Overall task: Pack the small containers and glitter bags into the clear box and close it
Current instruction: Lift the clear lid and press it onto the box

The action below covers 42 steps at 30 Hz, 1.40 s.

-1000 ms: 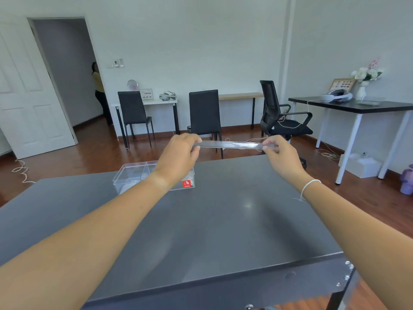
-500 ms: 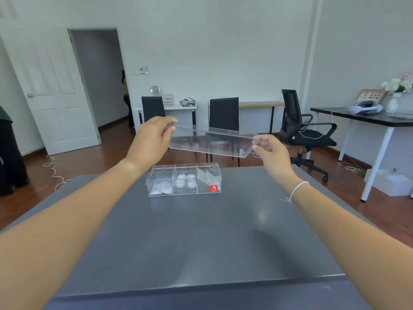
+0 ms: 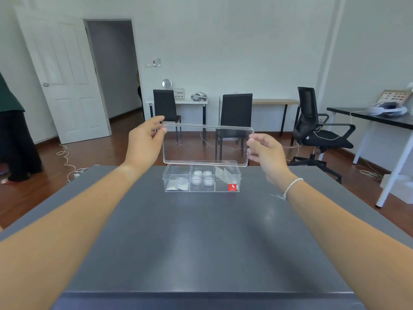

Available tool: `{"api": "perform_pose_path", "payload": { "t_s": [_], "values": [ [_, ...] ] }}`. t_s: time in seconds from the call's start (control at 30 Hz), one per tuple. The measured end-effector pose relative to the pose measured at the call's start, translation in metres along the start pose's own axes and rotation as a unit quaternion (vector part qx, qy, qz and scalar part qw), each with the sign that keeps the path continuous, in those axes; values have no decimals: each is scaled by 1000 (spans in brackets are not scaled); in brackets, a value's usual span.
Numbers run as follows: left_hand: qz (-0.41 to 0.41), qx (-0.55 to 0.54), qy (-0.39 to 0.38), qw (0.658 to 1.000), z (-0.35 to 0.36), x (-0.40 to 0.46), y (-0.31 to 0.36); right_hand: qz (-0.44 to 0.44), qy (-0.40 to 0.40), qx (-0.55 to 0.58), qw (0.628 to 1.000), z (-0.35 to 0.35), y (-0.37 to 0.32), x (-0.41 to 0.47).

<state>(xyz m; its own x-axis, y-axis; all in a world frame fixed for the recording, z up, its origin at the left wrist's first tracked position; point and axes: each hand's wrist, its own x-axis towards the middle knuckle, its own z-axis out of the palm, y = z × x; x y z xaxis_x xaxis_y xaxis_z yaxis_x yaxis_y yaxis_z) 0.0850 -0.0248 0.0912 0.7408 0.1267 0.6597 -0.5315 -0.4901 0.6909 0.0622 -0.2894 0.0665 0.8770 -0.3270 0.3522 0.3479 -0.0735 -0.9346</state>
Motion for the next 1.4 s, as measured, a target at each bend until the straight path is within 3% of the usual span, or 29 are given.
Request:
{"api": "perform_pose_path", "payload": {
  "t_s": [0.47, 0.63, 0.9, 1.13, 1.4],
  "values": [
    [-60, -35, -15, 997, 16, 1, -45, 82, 30, -20, 996, 12, 11, 22],
    [-101, -100, 6, 990, 23, -1, -54, 91, 45, -14, 995, 14, 19, 23],
    [-125, -87, -13, 988, 23, -6, -74, 116, -15, 0, 993, 12, 39, 18],
    [-140, -120, -46, 982, 22, -16, -80, 117, -44, -59, 990, 11, 58, 13],
    [-154, -120, -68, 978, 27, -23, -84, 127, -37, -93, 987, 14, 69, 12]
  ]
}}
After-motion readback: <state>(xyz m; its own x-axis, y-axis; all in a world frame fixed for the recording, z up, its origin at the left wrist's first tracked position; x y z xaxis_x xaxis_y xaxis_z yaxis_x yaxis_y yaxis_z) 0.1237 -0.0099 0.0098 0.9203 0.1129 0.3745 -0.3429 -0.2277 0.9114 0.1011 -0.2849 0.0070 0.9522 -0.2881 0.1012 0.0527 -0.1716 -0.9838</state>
